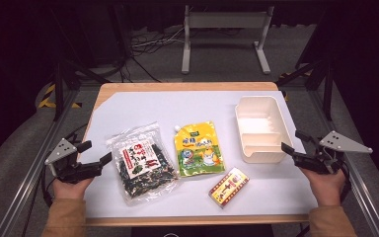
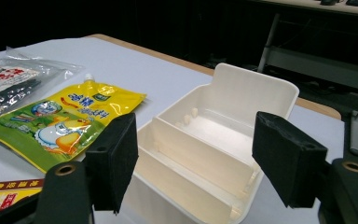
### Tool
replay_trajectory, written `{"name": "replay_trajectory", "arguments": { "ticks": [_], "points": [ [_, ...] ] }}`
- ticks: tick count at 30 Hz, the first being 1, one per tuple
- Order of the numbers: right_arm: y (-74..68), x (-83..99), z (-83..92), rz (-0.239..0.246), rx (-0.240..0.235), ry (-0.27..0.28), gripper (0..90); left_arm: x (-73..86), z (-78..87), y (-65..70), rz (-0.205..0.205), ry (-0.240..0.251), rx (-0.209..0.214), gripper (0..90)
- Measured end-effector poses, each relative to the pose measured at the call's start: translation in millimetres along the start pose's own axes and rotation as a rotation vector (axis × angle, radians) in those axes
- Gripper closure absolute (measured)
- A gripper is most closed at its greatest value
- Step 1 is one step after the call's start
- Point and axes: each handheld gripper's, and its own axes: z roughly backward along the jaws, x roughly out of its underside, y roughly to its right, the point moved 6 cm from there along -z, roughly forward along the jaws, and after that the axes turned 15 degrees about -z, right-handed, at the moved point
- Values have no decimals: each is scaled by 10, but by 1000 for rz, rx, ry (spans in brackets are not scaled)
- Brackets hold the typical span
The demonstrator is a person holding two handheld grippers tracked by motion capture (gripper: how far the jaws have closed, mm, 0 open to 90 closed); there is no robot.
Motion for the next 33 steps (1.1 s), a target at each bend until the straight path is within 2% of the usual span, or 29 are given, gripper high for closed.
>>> {"name": "replay_trajectory", "arguments": {
  "ticks": [5,6,13,17,19,21,22,28,32,33],
  "points": [
    [-51,10,-13,30,-4,-4,331,-54,-32,-21,9,-13,5,72],
    [-57,12,-16,30,-3,-7,333,-67,-46,-28,19,-30,3,72],
    [-129,71,-41,35,5,-60,330,-120,-154,-107,89,-69,32,55],
    [-179,94,-27,38,-4,-69,325,-128,-242,-158,129,-91,40,55],
    [-200,106,-26,37,-10,-73,323,-118,-302,-204,169,-116,38,57],
    [-219,125,-30,39,-11,-81,322,-107,-347,-246,199,-120,14,45],
    [-226,134,-34,40,-9,-88,321,-96,-377,-269,208,-127,17,44],
    [-258,169,-35,41,-9,-104,318,-17,-500,-369,249,-180,-20,52],
    [-285,177,-31,43,-13,-106,312,58,-602,-422,271,-231,-23,66],
    [-285,177,-31,43,-13,-106,312,58,-602,-422,271,-231,-23,68]
  ]
}}
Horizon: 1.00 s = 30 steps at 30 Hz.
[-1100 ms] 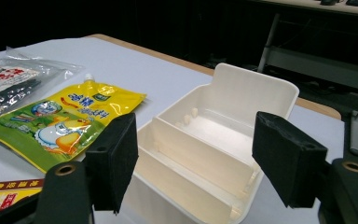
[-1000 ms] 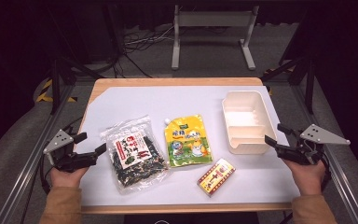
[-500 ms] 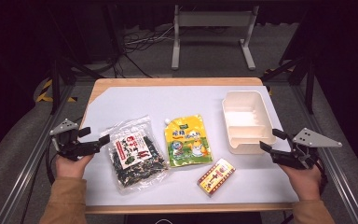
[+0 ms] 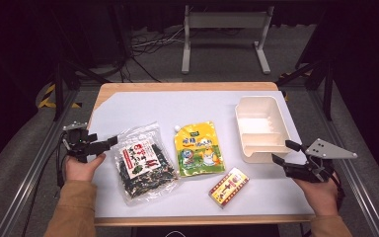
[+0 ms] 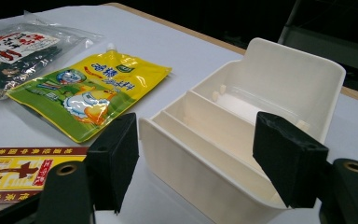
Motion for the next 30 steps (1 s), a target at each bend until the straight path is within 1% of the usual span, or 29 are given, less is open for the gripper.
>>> {"name": "replay_trajectory", "arguments": {
  "ticks": [2,3,5,6,7,9,12,14,20,22,23,24,27,28,29,30],
  "points": [
    [-9,10,-1,-2,-1,-6,311,20,-59,-23,12,-27,7,73],
    [-11,15,-2,-4,-1,-8,310,33,-89,-39,21,-44,1,82],
    [-12,25,-4,-4,-3,-10,309,62,-144,-63,45,-72,6,102],
    [-11,30,-4,-4,-2,-12,307,85,-186,-84,70,-92,10,107],
    [-12,39,-4,-9,-3,-14,306,96,-205,-98,74,-104,2,116],
    [-9,49,0,-11,-2,-16,306,119,-251,-120,71,-131,-13,124],
    [-3,63,8,-11,0,-18,306,141,-307,-137,73,-153,-27,121],
    [0,71,12,-12,0,-19,304,150,-331,-137,81,-158,-17,121],
    [5,94,19,-15,2,-22,299,165,-386,-124,84,-171,-5,141],
    [10,98,18,-19,2,-22,298,185,-422,-121,85,-191,-10,145],
    [10,96,20,-18,4,-18,301,198,-441,-123,87,-200,-4,151],
    [9,90,29,-11,8,-7,308,200,-444,-121,86,-198,-4,152],
    [15,72,54,-11,11,14,310,201,-445,-119,87,-199,-18,168],
    [17,69,62,-13,14,19,312,204,-445,-119,74,-202,-25,186],
    [18,67,65,-12,14,23,312,208,-449,-108,48,-204,-46,212],
    [18,67,65,-12,14,23,312,208,-449,-108,48,-204,-46,250]
  ]
}}
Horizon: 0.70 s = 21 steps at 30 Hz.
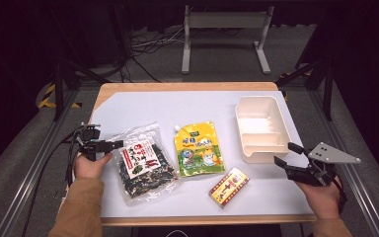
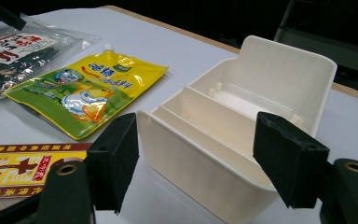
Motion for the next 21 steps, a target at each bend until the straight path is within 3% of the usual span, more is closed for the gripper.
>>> {"name": "replay_trajectory", "arguments": {
  "ticks": [2,4,5,9,18,21],
  "points": [
    [4,-13,20,6,16,22,326,9,-15,30,-19,6,-27,263],
    [7,-23,37,12,21,35,327,22,-24,58,-69,-3,-77,315],
    [15,-30,48,12,26,43,328,25,-25,70,-67,2,-81,336],
    [34,-35,64,3,29,52,328,50,-8,103,-69,16,-72,467],
    [18,-22,28,6,24,40,328,31,-66,264,-126,20,-74,618],
    [11,-20,21,6,20,38,326,32,-65,250,-110,31,-57,673]
  ]
}}
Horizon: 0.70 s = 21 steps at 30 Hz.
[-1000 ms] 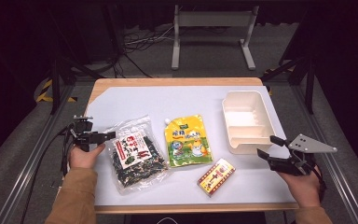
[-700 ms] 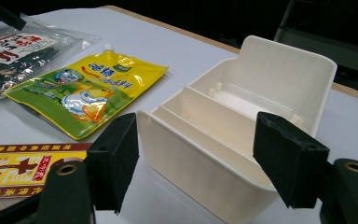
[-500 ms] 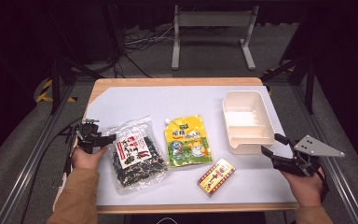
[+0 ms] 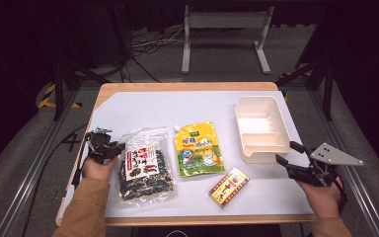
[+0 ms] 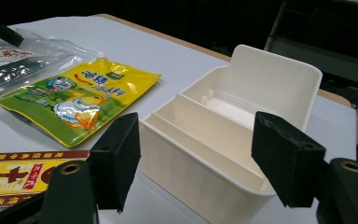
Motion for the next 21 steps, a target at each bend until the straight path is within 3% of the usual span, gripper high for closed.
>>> {"name": "replay_trajectory", "arguments": {
  "ticks": [12,15,21],
  "points": [
    [-14,5,-10,2,-7,-5,328,-13,-12,2,36,38,71,798],
    [-15,6,-12,2,-7,-5,329,-25,18,-21,55,58,94,817],
    [-26,5,-12,8,-6,-9,329,-99,147,-32,48,112,118,839]
  ]
}}
